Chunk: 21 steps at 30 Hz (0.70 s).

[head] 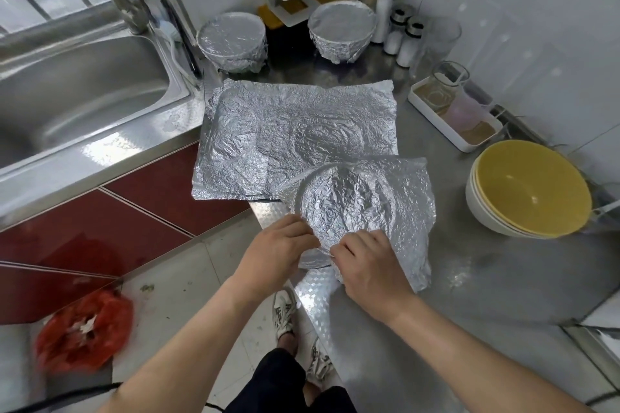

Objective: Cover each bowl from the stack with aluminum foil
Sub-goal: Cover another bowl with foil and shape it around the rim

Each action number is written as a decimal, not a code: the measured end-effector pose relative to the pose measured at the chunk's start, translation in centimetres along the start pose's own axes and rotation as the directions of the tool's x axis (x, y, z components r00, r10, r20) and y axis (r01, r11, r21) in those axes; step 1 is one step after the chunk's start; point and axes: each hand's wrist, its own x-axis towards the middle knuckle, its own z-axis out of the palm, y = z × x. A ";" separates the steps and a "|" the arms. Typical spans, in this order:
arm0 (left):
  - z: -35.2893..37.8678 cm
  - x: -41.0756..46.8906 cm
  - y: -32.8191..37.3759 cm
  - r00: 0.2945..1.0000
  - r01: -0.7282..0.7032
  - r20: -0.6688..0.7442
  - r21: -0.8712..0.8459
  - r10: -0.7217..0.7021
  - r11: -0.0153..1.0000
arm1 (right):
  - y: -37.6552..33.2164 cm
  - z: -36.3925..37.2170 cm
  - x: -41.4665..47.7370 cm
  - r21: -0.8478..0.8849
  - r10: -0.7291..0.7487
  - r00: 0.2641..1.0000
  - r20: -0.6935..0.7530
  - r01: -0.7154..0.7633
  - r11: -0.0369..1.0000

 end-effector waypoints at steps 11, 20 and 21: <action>-0.1 -0.1 1.4 0.996 0.090 -0.002 -0.078 -0.091 0.993 | -1.2 -1.2 0.8 0.196 0.214 0.976 0.048 -0.219 0.956; 0.7 -0.2 0.7 0.999 0.033 -0.018 0.012 -0.033 0.999 | 2.0 -1.8 -0.4 0.198 -0.022 0.990 0.138 -0.006 0.980; 0.7 -0.2 0.6 0.999 0.033 -0.021 0.012 -0.033 0.999 | 2.0 -1.5 -0.4 0.198 -0.022 0.989 0.147 -0.008 0.980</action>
